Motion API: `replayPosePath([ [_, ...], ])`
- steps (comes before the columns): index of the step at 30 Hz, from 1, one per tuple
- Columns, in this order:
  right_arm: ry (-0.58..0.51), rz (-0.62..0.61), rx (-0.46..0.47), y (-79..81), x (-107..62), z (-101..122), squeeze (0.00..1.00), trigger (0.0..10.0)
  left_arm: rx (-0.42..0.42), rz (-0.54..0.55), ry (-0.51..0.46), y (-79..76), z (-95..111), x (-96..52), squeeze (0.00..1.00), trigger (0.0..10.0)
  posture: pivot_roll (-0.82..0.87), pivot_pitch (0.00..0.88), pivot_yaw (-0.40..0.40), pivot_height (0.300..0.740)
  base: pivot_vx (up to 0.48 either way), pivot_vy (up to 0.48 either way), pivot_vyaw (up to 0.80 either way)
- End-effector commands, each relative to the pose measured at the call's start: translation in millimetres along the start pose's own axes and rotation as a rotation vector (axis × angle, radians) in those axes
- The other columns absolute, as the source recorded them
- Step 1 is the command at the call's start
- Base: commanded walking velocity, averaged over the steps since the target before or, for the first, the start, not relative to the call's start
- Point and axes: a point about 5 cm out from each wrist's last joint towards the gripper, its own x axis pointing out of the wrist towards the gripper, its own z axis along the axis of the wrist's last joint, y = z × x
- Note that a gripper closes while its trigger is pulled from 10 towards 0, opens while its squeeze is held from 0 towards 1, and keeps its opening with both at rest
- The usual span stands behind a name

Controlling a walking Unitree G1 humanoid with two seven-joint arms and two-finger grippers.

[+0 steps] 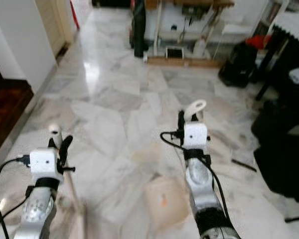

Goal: Sweep floor

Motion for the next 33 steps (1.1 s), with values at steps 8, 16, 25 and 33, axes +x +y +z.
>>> replayPosePath([
  [8, -0.035, -0.027, 0.030, -3.2, 1.8, 5.9, 0.00, 10.0, 0.003, -0.016, -0.050, -5.6, 9.1, 4.7, 0.00, 10.0, 0.01, 0.058, -0.049, 0.740, 0.361, 0.000, 0.00],
  [16, -0.031, -0.030, 0.036, -3.3, 1.3, 5.2, 0.00, 10.0, 0.004, -0.015, -0.052, -5.0, 9.4, 5.4, 0.00, 10.0, 0.01, 0.065, -0.046, 0.740, 0.364, 0.000, 0.00],
  [25, -0.033, -0.029, 0.041, -2.4, 1.4, 5.6, 0.00, 10.0, 0.005, -0.012, -0.053, -5.0, 10.1, 6.0, 0.00, 10.0, 0.01, 0.071, -0.046, 0.740, 0.364, 0.000, 0.00],
  [33, -0.036, -0.017, 0.042, -1.2, 0.8, 5.7, 0.00, 10.0, 0.002, -0.013, -0.053, -6.2, 10.2, 5.8, 0.00, 10.0, 0.01, 0.075, -0.047, 0.740, 0.362, 0.000, 0.00],
])
